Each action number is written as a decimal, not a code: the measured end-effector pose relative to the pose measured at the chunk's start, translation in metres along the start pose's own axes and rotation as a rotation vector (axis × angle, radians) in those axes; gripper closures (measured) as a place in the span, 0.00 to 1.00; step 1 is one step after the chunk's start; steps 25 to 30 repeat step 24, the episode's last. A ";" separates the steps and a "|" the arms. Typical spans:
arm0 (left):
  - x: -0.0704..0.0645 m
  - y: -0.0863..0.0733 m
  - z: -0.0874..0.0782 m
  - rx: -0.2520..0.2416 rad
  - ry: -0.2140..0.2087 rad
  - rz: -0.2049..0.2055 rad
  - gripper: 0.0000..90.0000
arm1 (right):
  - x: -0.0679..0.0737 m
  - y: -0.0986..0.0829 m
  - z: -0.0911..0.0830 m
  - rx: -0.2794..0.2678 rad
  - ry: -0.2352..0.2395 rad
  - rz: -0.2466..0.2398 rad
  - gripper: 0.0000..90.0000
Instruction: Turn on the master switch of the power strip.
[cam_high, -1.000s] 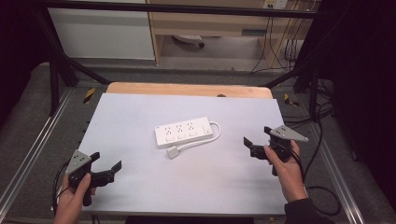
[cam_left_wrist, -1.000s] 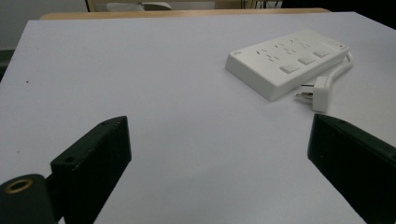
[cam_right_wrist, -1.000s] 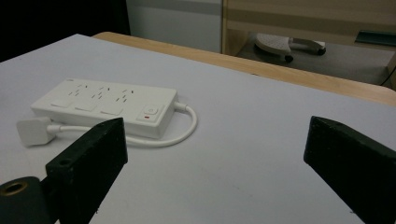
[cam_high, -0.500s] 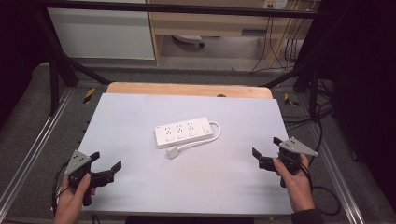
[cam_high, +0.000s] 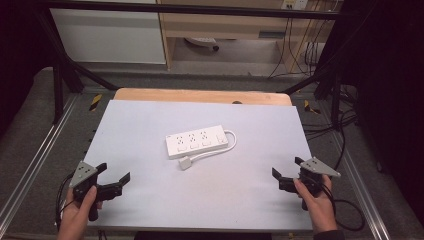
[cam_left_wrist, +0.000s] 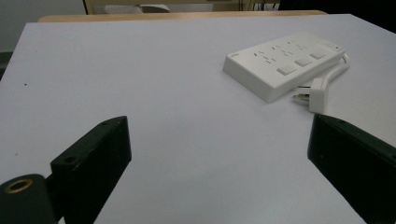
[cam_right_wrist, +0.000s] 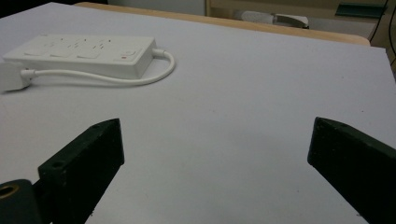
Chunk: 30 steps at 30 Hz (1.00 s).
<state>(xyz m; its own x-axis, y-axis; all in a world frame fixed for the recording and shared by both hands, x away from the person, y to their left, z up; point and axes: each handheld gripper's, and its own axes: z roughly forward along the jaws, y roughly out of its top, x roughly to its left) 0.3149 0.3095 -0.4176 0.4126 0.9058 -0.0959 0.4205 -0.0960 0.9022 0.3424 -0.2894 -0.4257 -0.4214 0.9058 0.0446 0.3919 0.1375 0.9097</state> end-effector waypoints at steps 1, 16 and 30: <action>0.000 0.000 0.000 0.002 -0.001 0.001 0.07 | 0.000 -0.001 0.000 0.004 0.000 -0.001 0.05; 0.000 0.000 0.001 0.005 -0.007 0.008 0.07 | 0.009 -0.016 0.007 0.073 0.024 -0.015 0.04; -0.001 0.000 0.001 0.001 -0.012 0.007 0.07 | 0.017 -0.023 0.038 0.288 0.004 -0.059 0.04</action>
